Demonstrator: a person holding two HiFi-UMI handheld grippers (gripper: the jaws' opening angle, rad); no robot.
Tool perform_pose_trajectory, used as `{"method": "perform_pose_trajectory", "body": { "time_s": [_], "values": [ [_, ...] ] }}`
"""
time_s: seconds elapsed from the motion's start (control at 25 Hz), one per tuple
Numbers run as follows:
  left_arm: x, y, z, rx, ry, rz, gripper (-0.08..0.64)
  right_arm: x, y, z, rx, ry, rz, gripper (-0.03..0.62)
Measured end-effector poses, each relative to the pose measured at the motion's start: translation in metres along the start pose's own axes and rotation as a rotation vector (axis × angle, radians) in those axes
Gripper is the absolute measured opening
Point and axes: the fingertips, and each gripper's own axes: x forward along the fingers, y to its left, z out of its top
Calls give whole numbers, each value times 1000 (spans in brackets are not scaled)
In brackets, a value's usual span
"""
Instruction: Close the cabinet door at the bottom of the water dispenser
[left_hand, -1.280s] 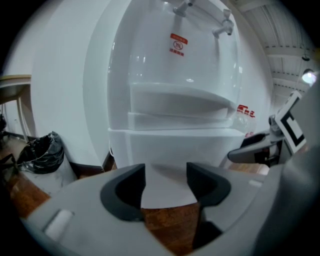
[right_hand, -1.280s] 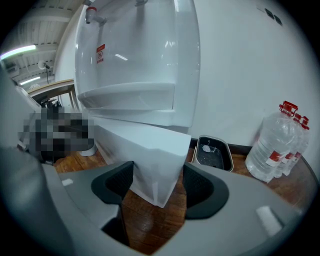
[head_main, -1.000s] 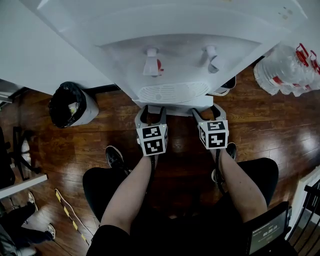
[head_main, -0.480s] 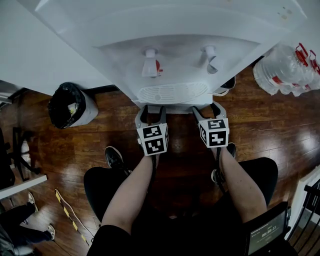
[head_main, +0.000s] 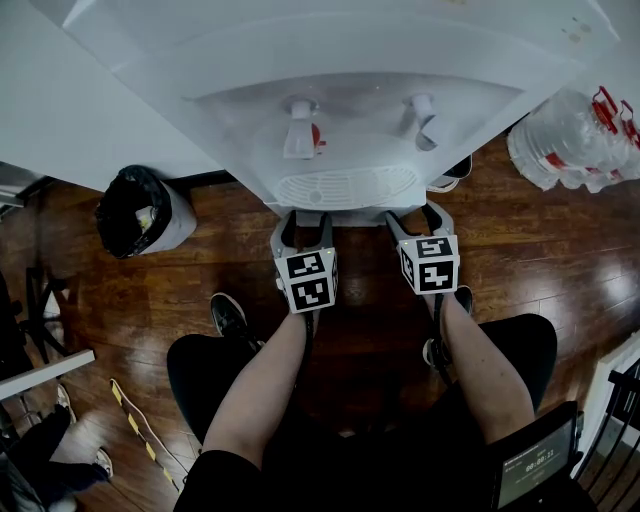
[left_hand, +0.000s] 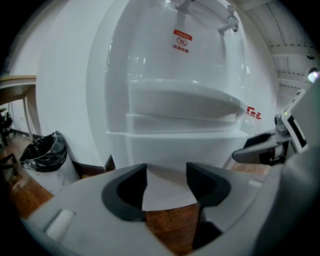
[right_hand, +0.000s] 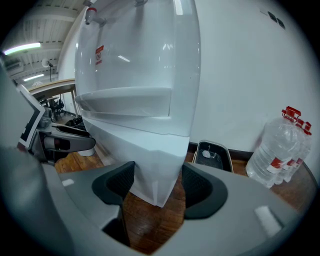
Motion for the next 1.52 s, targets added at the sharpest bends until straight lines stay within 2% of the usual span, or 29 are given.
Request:
{"method": "perform_pose_trajectory", "body": {
  "time_s": [0.92,1.08,1.36,1.52],
  "values": [
    [4,1,3,-25,8,15,249,16,-10,16,-18,-18,-6,296],
    [3,-5,6,-60,16,-3,247,17,-10,16,-20,-17,1,298],
    [3,-3,6,-59,15,2,244,18,-10,16,-18,-12,-7,298],
    [3,-2,7,-89,26,-11,215,19,-11,14,-7,16,-16,298]
  ]
}}
